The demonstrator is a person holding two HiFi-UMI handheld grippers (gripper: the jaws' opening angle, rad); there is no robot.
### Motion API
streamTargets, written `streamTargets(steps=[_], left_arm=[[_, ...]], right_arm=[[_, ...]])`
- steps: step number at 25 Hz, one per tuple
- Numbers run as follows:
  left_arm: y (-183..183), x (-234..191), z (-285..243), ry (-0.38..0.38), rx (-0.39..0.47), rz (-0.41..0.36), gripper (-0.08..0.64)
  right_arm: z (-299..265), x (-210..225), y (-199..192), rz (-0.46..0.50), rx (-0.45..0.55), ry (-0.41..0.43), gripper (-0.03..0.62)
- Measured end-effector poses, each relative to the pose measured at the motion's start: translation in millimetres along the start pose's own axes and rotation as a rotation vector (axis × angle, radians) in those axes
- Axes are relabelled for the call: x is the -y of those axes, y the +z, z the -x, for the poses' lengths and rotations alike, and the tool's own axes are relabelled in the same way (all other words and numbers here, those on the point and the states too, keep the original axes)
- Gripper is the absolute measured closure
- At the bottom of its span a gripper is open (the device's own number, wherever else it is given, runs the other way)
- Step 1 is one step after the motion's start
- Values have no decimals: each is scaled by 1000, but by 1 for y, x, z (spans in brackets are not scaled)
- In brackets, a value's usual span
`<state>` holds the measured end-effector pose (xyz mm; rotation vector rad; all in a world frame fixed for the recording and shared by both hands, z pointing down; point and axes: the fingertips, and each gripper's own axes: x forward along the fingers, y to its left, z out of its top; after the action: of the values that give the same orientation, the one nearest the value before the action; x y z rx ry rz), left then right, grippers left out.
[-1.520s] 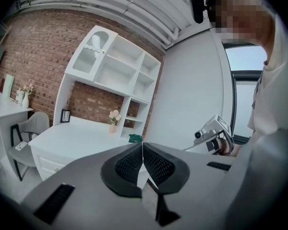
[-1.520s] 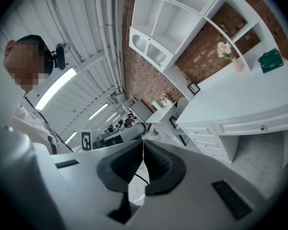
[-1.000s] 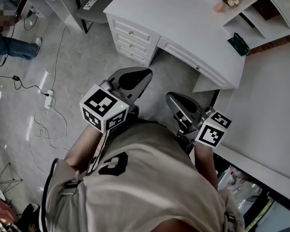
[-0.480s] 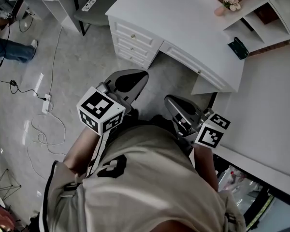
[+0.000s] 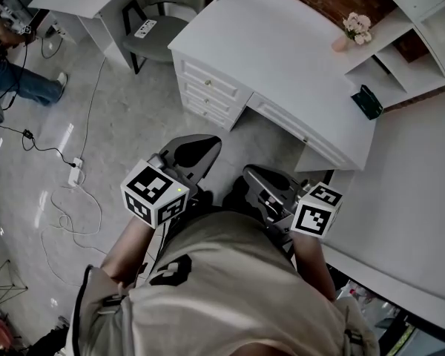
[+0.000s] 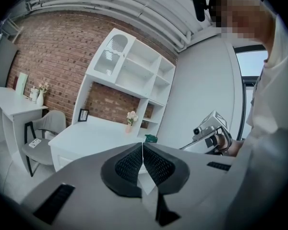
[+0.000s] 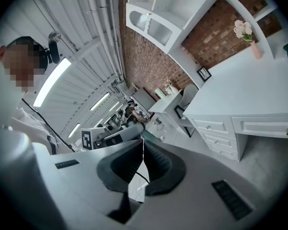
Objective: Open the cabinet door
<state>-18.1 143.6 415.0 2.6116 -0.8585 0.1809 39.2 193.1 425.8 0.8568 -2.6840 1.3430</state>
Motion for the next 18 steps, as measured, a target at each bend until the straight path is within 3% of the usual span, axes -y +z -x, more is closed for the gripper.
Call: streamTargets(steps=[11,18], left_arm=[[14,5,-58,-8,-47,-24,540],[27,16,-113,-38,-73,-53,540]], right_arm=[[11,37,32,-11,-8,50,565],[33,75,60,-69,25,59,565]])
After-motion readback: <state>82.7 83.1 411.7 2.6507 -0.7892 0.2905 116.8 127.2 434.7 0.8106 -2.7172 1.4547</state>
